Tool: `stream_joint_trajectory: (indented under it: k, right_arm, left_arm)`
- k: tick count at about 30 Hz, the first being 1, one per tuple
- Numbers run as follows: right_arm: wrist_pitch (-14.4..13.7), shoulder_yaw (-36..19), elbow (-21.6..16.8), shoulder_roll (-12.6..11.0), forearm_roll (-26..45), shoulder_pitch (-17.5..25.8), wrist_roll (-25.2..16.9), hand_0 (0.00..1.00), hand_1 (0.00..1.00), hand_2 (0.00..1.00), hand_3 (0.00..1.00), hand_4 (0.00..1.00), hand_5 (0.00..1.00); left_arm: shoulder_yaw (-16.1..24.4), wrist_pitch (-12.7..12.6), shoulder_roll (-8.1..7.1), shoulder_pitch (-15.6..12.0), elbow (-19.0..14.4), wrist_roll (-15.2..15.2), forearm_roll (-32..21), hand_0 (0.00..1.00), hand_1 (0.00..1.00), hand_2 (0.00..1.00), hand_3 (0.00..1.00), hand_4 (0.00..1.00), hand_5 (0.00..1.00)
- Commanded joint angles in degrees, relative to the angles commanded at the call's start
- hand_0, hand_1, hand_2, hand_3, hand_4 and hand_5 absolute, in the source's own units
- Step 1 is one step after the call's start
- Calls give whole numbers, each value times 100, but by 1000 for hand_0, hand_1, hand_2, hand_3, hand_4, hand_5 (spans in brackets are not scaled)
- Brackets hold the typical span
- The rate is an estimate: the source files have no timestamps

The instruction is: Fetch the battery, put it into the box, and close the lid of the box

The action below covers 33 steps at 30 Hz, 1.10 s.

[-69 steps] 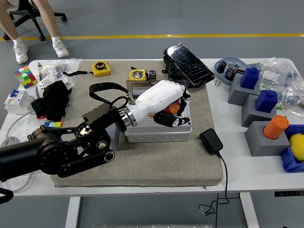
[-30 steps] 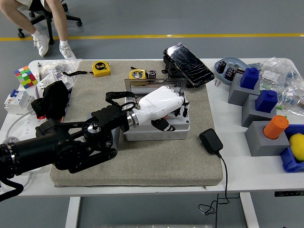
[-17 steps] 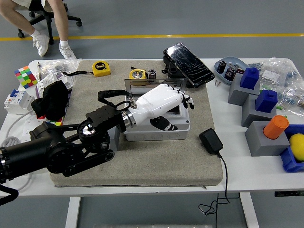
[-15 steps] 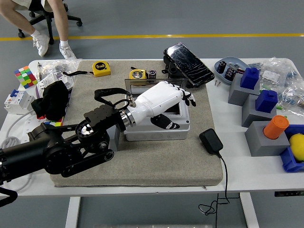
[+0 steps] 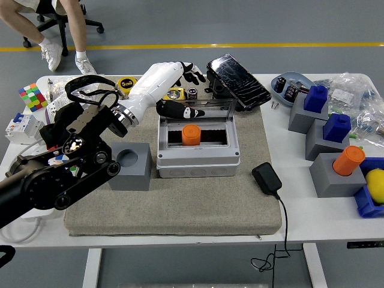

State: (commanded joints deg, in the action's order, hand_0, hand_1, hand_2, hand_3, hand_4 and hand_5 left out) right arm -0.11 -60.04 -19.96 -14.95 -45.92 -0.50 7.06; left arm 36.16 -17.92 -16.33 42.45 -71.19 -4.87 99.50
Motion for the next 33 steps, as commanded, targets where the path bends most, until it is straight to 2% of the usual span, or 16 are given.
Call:
stream_joint_trajectory:
  k: [1,2,5,11,14,26,33]
  right_arm:
    - [-1,-2,-1,-1,0,3,-1,647,673,691,636,993,556]
    - [-1,-7,-5,-1,-1,6,-2,647,674,691,635,993,555]
    - [0,-30,-11,-1,-11,10,-2,647,674,691,635,993,555]
    - [0,-79,-11,-2,-25,44,2,647,674,691,635,993,555]
    - [0,-85,-10,-11,-31,57,5,647,673,691,637,993,555]
    - [-2,-80,-20,1,-35,80,0,646,673,691,635,993,554]
    - [-3,-92,-7,-6,-34,80,2,646,673,691,635,993,554]
  left_arm:
    - [13,40,-21,-29,1,-46,12,703,803,785,823,998,511]
    - [15,100,-52,-68,-17,-109,20,729,852,823,849,998,593]
    - [-25,202,-127,-164,-111,-214,5,729,852,823,849,998,593]
    - [-122,218,-298,-431,-591,-204,-47,717,840,787,816,998,600]
    - [-167,301,-347,-507,-761,-321,-29,706,814,757,791,998,599]
    - [-313,496,-537,-797,-1095,-529,39,683,799,755,787,998,595]
    - [-379,662,-589,-886,-1197,-688,-21,681,795,758,789,998,594]
